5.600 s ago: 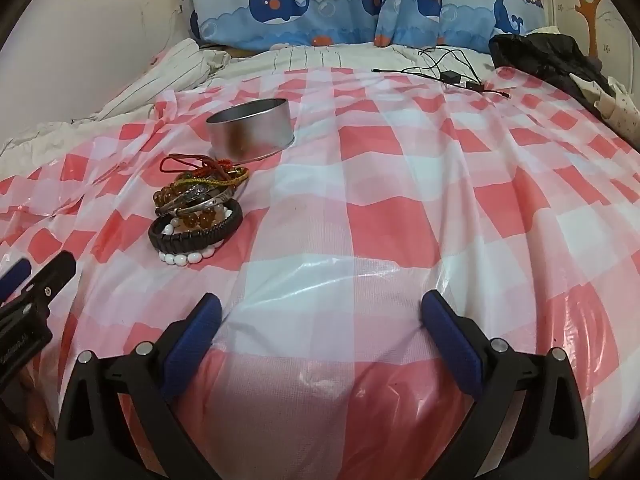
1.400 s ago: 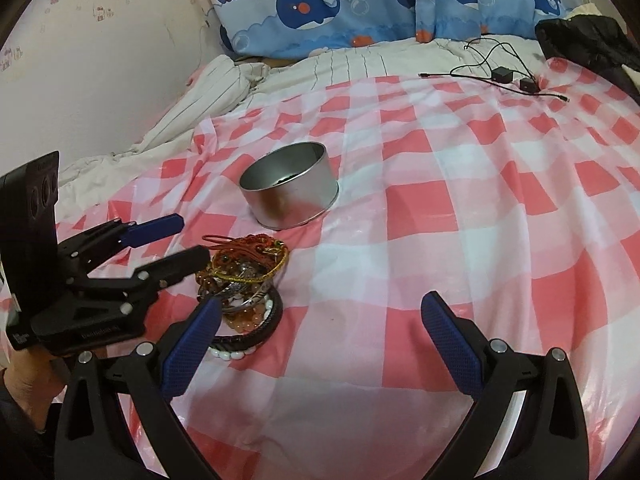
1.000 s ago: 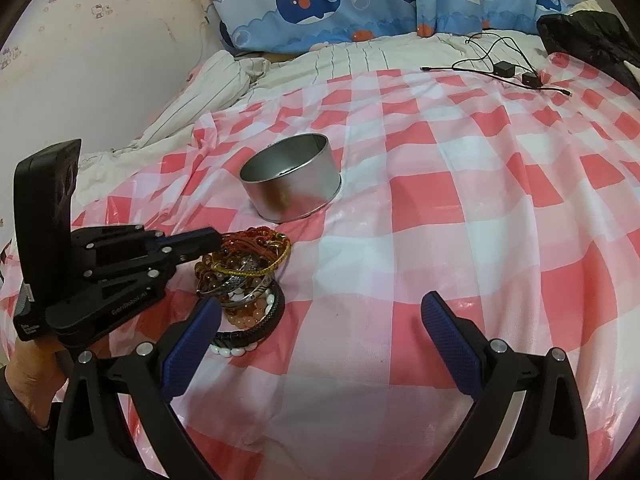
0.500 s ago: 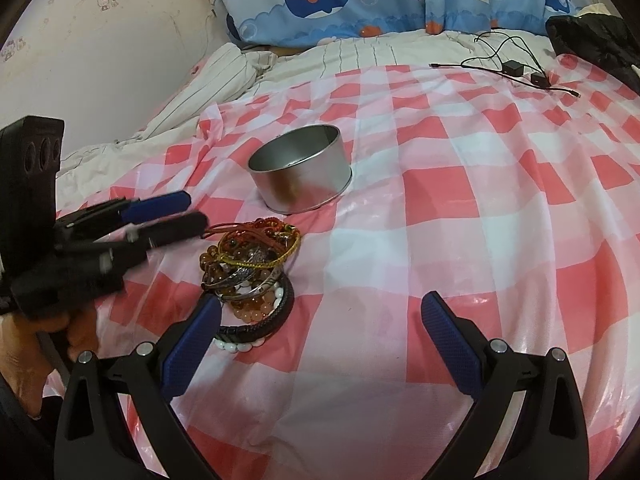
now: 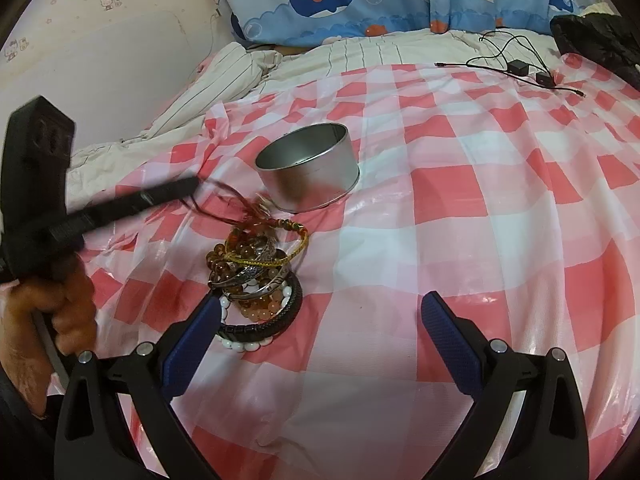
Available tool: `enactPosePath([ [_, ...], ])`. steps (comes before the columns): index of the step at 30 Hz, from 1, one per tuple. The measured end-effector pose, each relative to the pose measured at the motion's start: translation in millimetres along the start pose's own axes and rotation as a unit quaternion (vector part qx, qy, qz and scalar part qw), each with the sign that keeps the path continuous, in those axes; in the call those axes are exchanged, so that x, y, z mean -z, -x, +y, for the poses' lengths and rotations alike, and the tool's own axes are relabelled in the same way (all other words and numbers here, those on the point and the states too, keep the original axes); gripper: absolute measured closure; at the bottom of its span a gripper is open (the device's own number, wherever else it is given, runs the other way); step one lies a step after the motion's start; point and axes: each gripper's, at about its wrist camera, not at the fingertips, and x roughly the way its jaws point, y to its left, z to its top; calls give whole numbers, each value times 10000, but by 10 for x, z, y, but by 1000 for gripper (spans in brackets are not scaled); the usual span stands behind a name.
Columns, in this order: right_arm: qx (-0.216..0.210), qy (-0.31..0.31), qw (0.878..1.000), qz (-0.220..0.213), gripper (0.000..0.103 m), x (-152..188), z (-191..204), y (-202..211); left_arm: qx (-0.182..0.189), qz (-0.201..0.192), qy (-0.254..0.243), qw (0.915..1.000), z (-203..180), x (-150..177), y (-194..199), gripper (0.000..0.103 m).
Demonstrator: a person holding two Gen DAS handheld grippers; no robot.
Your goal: Organize jewelry
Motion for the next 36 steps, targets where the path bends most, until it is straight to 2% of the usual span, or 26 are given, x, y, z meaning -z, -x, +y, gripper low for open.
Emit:
enactPosePath([
  [3,114,267,9996,-47,7,-15,90,8,329,-345,407,9980,110,-60,141,102],
  [10,-148,936,9954,-137,7,-179,422,-67,366,-458,634,9963,198,-101,201,102],
  [13,-345,1084,9935,-18,7,-279,543,-216,381,-476,716,9956,244,-98,216,102],
  [20,-454,1095,9921,411,9,-528,560,-625,324,-550,936,9936,359,-96,262,102],
  [22,-413,1171,9908,534,17,-563,573,-714,328,-571,964,9932,373,-96,272,102],
  [23,-386,1213,9896,664,30,-574,585,-785,317,-571,967,9932,377,-97,271,102],
  [24,-370,1212,9889,772,46,-573,582,-838,306,-569,968,9932,380,-98,272,102],
  [25,-410,1168,9883,896,56,-565,564,-894,295,-565,974,9932,383,-100,271,102],
  [26,-491,1122,9880,944,70,-556,544,-910,284,-562,980,9932,384,-101,263,102],
  [30,-765,881,9910,663,83,-545,478,-774,277,-561,986,9932,398,-107,265,102],
  [36,-1359,410,9897,212,85,-518,313,-488,234,-519,977,9936,417,-98,252,101],
])
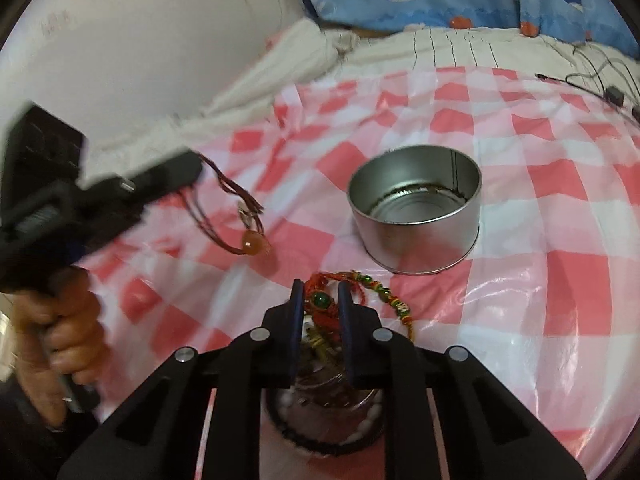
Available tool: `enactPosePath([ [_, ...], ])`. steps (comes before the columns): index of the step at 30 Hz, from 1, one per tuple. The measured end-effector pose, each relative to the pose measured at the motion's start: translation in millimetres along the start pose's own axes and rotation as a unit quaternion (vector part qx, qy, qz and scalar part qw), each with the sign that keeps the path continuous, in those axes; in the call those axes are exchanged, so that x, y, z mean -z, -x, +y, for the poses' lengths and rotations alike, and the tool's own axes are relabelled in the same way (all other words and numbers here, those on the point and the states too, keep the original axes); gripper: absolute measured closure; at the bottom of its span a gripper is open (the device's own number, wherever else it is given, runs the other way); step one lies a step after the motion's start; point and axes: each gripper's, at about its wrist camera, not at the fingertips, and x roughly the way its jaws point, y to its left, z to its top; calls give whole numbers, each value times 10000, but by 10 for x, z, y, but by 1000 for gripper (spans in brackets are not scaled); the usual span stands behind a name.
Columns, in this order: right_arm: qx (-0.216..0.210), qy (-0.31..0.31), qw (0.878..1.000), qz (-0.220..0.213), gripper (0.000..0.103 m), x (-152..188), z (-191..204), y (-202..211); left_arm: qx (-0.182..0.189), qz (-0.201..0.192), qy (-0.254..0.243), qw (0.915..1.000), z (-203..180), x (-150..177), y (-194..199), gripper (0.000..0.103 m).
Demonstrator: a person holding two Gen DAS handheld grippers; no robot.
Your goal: Organize jewelry
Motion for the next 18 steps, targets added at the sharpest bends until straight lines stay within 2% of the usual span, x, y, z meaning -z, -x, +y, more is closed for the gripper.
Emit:
enactPosePath([
  [5,-415,-404,9977,-344,86,15,-108,251,-16,53,-37,10000,-22,23,-30,101],
  [7,-439,-473,9970,-419,86,31,-125,324,-13,86,-78,9999,-44,35,-45,101],
  [11,-71,-283,9979,-579,86,76,-87,507,-28,129,-122,9998,-73,49,-69,101],
  [15,574,-37,9970,-517,86,157,-101,564,-55,153,-140,9998,-74,58,-80,101],
  [18,515,-232,9974,-440,86,215,-209,544,-128,180,-188,9996,-91,64,-96,101],
])
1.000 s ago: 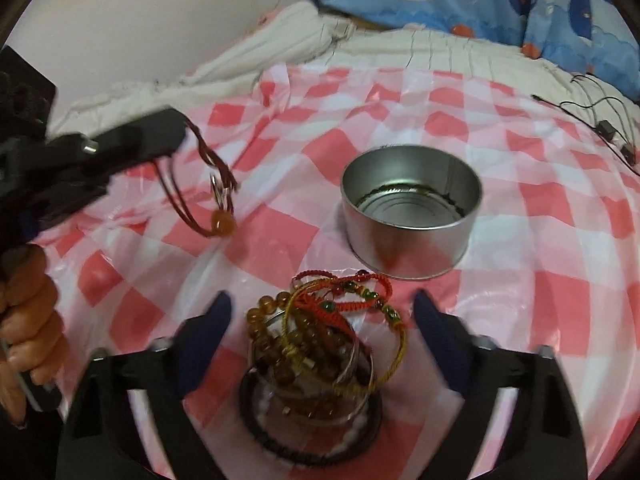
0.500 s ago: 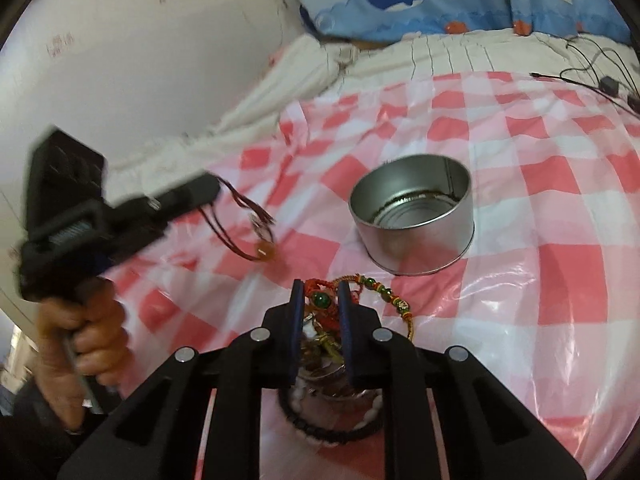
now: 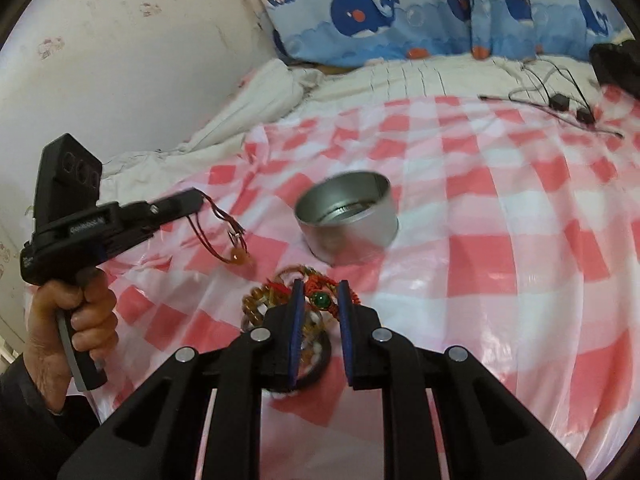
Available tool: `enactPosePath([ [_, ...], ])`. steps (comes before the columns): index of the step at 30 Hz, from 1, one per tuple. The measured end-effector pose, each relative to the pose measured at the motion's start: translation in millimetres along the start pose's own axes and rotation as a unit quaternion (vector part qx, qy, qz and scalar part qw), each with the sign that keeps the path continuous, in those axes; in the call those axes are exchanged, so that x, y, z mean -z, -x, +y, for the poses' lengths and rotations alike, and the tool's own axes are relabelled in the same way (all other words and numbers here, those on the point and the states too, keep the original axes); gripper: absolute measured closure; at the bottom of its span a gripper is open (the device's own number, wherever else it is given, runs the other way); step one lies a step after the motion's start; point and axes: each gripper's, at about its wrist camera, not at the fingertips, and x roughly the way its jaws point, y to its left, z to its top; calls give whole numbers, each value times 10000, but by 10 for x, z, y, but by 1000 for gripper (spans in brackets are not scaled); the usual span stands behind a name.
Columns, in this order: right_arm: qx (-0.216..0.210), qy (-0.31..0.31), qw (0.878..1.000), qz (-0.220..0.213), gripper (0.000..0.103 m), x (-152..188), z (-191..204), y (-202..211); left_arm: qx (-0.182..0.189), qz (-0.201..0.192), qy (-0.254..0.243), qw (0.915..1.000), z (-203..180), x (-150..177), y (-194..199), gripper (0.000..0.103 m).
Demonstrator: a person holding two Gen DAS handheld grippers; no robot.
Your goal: Organize jewelry
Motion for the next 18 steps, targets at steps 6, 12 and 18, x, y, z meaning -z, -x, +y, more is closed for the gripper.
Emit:
enactPosePath([
  [6,-352,-300,9989,-66,86,9,-73,38,-297,59,-207,9993,-40,15,-28,101],
  [12,-891,-693,9934,-206,86,-55,-129,53,-608,59,-474,9970,-101,11,-21,101],
  [18,-1134,-885,9891,-328,86,-201,-166,32,-743,23,-686,9949,-206,-48,-42,101],
])
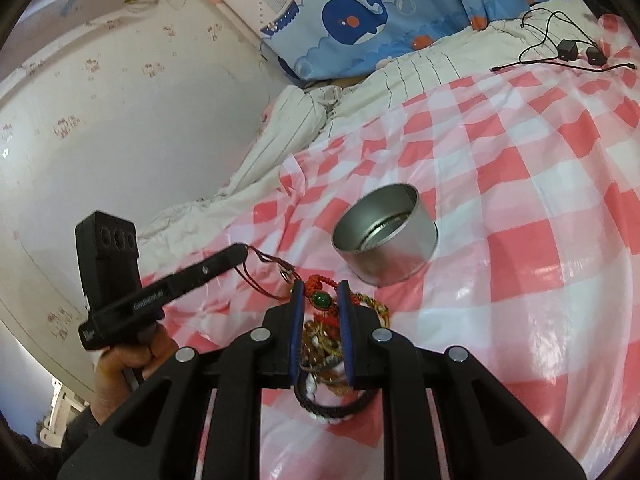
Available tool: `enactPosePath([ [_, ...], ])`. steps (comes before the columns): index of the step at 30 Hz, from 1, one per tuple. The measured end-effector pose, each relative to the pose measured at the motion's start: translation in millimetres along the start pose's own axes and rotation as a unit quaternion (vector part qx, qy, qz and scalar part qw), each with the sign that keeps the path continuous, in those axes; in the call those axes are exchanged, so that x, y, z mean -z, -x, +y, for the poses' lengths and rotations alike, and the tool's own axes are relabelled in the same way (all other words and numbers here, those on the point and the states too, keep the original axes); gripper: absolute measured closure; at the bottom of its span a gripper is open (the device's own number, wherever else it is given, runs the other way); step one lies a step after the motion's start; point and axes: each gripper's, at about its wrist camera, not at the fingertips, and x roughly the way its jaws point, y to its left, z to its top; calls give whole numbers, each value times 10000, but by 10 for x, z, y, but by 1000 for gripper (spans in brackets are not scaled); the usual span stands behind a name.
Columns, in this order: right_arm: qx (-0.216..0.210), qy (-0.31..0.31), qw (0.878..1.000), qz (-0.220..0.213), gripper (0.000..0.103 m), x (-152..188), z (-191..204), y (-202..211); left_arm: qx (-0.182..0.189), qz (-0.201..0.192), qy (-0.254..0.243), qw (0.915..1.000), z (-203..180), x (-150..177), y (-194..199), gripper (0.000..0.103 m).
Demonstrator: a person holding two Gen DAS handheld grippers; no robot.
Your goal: Organize jewelry
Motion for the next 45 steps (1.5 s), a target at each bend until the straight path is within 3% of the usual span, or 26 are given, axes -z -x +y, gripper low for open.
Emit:
enactPosePath([
  [10,-189,175,9996,-133,86,-439,59,-143,471,-250,4,9986,-180,-273,-71,101],
  [19,-145,214,9995,-173,86,-673,-12,-320,604,-290,-6,9978,-297,-532,-390,101],
  [20,-65,239,9996,-132,85,-693,-39,-386,596,-238,-6,9979,-297,-546,-465,101],
  [22,360,298,9988,154,70,-699,-122,-574,480,-23,29,9988,-258,-549,-625,97],
  [23,582,254,9976,291,58,-669,-208,-676,273,178,75,9994,-220,-526,-741,91],
  [26,672,104,9968,409,58,-580,-336,-679,-66,418,313,9986,-77,-437,-818,80],
  [30,615,27,9978,258,57,-527,-300,-430,-341,394,443,9977,66,-320,-649,67],
  [33,666,-3,9973,323,54,-310,-260,-229,-549,520,363,9965,95,-161,-518,64],
  [38,687,-110,9961,538,53,25,-209,-23,-632,714,390,9947,123,78,-347,60],
  [41,678,148,9952,696,48,98,-85,-75,-556,702,278,9956,94,64,-322,58],
  [45,822,343,9920,891,45,173,-30,-207,-397,1009,-46,9941,-21,118,-455,57],
])
